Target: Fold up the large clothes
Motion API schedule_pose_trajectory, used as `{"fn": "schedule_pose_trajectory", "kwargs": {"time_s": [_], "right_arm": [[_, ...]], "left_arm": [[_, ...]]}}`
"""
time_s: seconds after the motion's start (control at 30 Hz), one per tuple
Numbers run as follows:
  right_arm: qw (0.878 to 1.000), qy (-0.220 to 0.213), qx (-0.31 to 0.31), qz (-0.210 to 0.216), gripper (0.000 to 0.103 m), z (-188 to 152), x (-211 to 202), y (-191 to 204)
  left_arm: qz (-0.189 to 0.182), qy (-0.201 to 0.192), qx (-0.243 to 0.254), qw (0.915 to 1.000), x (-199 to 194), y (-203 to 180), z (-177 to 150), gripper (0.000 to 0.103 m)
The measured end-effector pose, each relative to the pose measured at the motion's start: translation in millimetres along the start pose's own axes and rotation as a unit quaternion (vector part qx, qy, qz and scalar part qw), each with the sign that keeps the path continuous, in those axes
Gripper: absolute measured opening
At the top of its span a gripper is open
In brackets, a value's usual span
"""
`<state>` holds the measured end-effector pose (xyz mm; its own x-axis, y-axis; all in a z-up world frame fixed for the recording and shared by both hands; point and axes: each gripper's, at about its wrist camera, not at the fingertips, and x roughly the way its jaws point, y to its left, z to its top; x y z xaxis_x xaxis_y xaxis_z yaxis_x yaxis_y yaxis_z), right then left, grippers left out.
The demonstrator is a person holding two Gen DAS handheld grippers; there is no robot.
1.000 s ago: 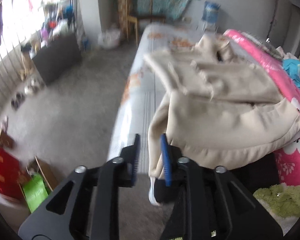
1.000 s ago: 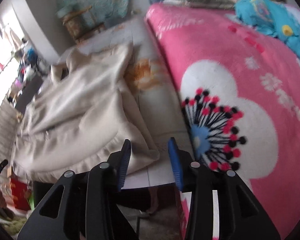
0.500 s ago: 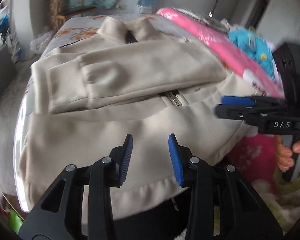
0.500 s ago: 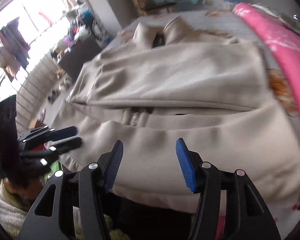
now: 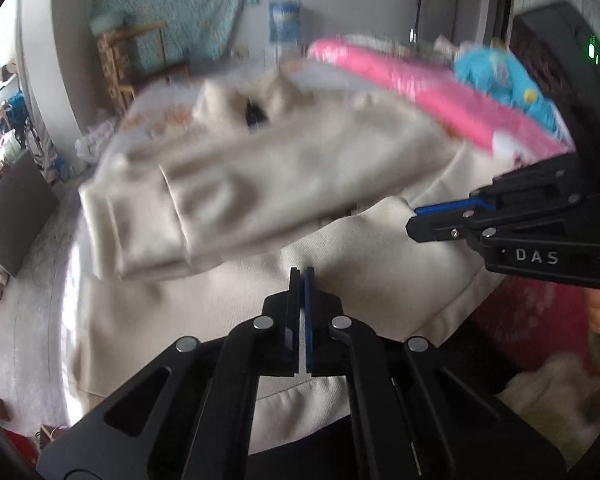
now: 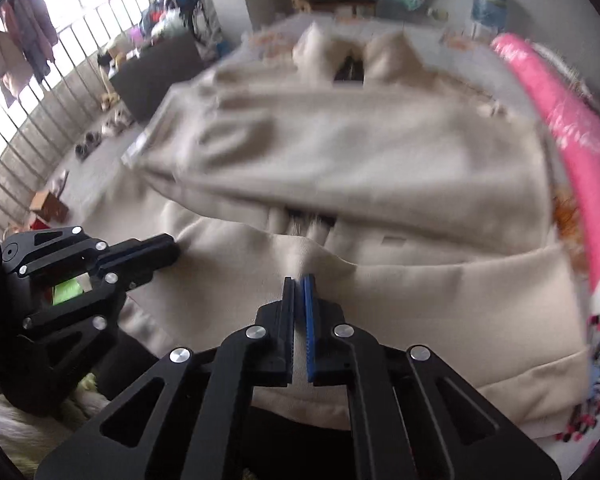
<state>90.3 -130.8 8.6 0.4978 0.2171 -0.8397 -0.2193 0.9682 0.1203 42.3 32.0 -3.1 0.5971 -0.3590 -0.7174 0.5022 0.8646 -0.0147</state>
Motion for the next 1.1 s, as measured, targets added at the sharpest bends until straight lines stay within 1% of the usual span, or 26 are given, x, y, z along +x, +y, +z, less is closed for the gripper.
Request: {"fn": "schedule_pose_trajectory", "kwargs": {"time_s": [0.07,0.1,0.2,0.27,0.3,0.37,0.4,0.5,0.6,0.73,0.77,0.8,0.83,0.87,0.9,0.97,1.03,1.1], "right_arm": [[1.0,-0.016,0.001,-0.01,0.005,7,-2,-1],[1.0,-0.015,0.001,-0.017,0.005,8,3,-3],[1.0,-0.004,-0.001,-0.028,0.005,8,20,-5],[1.0,0.002,0.001,-0.027,0.005,9,32,-5],[1.0,0.005,0.006,-0.026,0.004,7,39,-7],[0.999,0.006,0.004,-0.04,0.004,1,50,-9],[0.999,0.001,0.005,-0.041,0.004,0,52,-10],[0.999,-0.008,0.011,-0.04,0.004,-1,52,-11],[0.999,-0.007,0.012,-0.038,0.004,0,51,-12],[1.0,-0.014,0.007,-0.022,0.005,6,34,-6],[1.0,-0.015,0.005,-0.005,0.005,8,30,-5],[1.0,-0.015,0.003,0.025,0.005,9,26,-2],[0.999,-0.013,0.002,0.043,0.005,9,24,0],[0.998,-0.006,-0.003,0.057,0.005,9,27,4],[0.998,0.002,-0.01,0.06,0.005,8,32,7],[0.998,0.03,-0.02,0.044,0.005,3,52,9],[0.998,0.022,-0.007,0.057,0.006,-1,59,5],[0.997,0.027,0.011,0.072,0.006,-1,61,-1]], "left_arm": [[0.008,-0.019,0.003,0.9998,-4,2,9,0.001],[0.016,-0.019,0.01,0.9996,3,1,11,0.001],[0.02,-0.006,0.006,0.9998,21,4,13,0.001],[0.024,-0.002,0.012,0.9996,30,4,11,0.001],[0.026,0.009,0.014,0.9995,39,5,8,0.001],[0.025,0.028,0.011,0.9993,53,6,2,0.001],[0.026,0.034,0.013,0.999,58,6,-2,0.002],[0.033,0.026,0.025,0.9988,57,4,-5,0.002],[0.02,0.024,0.011,0.9994,58,9,-6,0.003],[0.035,0.024,0.024,0.9988,60,4,-6,0.003],[0.04,0.023,0.028,0.9986,60,3,-6,0.002],[0.044,0.023,0.03,0.9983,60,1,-6,0.002],[0.044,0.023,0.028,0.9984,60,1,-7,0.002],[0.043,0.024,0.025,0.9985,60,2,-6,0.002],[0.039,0.024,0.019,0.9987,60,3,-6,0.002],[0.032,0.026,0.009,0.9991,60,7,-5,0.002],[0.019,0.028,-0.004,0.9994,60,12,-5,0.003],[0.001,0.034,-0.021,0.9992,57,20,-5,0.006]]}}
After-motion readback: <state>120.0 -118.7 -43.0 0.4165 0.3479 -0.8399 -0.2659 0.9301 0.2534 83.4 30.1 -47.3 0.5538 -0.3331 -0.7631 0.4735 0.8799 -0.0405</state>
